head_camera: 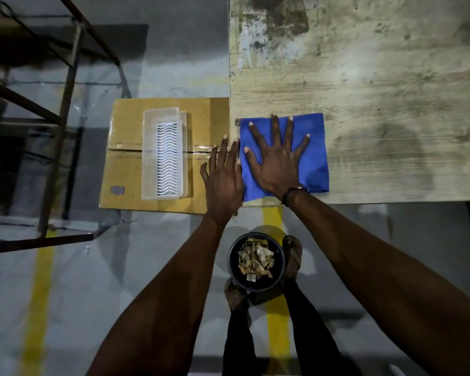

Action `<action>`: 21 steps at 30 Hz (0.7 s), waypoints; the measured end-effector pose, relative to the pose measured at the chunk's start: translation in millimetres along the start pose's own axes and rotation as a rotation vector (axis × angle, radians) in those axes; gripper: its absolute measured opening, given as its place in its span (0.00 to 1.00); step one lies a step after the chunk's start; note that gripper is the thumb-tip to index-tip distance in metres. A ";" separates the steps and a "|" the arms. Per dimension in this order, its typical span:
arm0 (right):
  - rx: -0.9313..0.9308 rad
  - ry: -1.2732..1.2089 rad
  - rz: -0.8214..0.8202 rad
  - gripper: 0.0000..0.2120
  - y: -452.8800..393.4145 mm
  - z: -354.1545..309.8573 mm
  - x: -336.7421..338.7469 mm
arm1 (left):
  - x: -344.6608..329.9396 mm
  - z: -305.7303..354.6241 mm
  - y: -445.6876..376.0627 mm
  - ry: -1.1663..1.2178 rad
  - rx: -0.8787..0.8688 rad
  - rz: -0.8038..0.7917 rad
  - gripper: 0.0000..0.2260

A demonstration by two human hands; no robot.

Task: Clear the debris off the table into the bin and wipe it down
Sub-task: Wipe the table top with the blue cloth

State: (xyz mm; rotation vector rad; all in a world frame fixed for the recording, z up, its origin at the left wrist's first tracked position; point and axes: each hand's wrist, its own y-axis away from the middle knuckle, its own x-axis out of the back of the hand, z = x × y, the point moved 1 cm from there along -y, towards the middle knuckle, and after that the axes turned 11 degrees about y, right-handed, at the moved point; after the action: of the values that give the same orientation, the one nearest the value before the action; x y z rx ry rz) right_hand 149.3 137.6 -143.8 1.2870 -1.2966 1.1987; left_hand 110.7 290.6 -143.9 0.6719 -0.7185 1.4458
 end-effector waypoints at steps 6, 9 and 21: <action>0.050 0.070 0.037 0.30 11.7 -6.6 -3.6 | -6.4 -11.7 -2.9 -0.032 0.122 -0.060 0.25; 0.052 0.096 0.061 0.29 52.1 2.9 -2.2 | -2.9 -4.7 -0.6 0.029 0.137 -0.060 0.27; -0.017 0.084 0.028 0.30 2.3 -14.1 -4.1 | -5.9 -9.7 -3.4 0.063 0.134 -0.096 0.25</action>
State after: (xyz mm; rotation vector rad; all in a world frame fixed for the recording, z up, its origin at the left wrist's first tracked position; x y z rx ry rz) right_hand 146.7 152.0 -146.5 1.1978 -1.2645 1.2456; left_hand 114.4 294.4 -154.4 0.7506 -0.5367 1.4291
